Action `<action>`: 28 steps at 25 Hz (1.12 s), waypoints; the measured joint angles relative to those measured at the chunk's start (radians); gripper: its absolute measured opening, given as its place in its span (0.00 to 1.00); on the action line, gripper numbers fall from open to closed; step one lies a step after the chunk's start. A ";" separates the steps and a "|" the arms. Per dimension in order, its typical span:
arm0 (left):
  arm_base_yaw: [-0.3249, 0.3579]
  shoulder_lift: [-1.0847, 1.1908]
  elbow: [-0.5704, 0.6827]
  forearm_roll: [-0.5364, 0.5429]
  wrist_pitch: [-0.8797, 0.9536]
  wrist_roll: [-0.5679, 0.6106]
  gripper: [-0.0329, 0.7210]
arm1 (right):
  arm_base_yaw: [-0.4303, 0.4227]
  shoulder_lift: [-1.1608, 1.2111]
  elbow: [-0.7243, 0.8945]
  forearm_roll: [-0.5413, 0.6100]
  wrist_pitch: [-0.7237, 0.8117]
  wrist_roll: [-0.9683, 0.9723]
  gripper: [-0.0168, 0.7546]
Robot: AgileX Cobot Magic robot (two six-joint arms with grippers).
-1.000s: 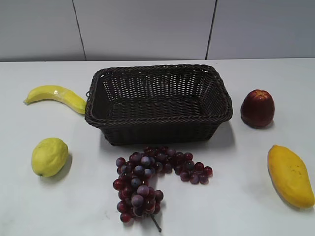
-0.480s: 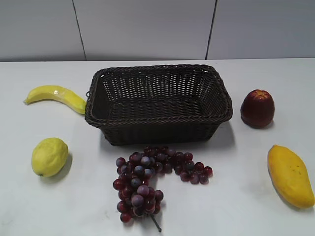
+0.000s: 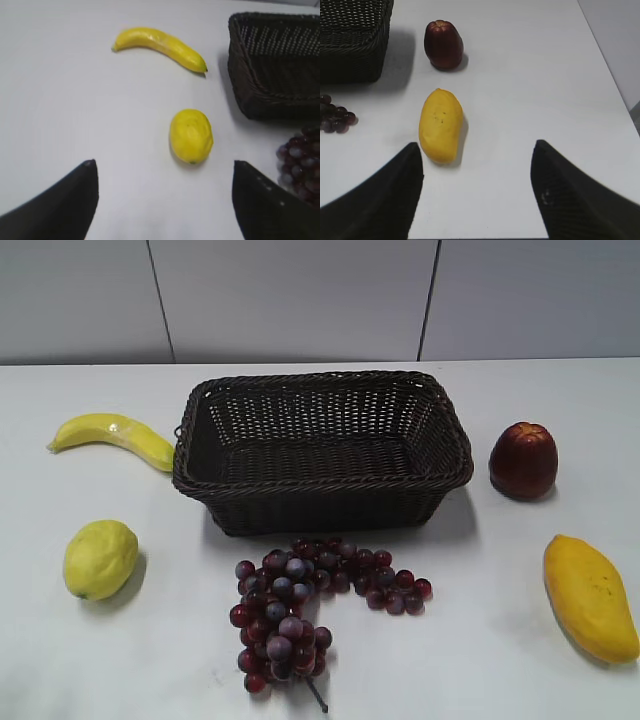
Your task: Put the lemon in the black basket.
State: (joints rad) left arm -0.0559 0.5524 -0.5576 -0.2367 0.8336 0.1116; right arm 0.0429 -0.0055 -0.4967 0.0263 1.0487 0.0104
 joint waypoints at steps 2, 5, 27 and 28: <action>-0.002 0.142 -0.002 -0.079 -0.025 0.059 0.89 | 0.000 0.000 0.000 0.000 0.000 0.000 0.74; -0.003 0.349 -0.023 -0.169 -0.046 0.118 0.89 | 0.000 0.000 0.000 0.000 0.000 0.000 0.74; -0.040 1.211 -0.362 -0.302 -0.119 0.300 0.89 | 0.000 0.000 0.000 0.000 0.000 0.000 0.74; -0.041 1.222 -0.371 -0.303 -0.117 0.300 0.89 | 0.000 0.000 0.000 0.000 0.000 0.000 0.74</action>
State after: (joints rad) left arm -0.0972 1.7742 -0.9290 -0.5400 0.7170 0.4119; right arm 0.0429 -0.0055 -0.4967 0.0263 1.0487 0.0104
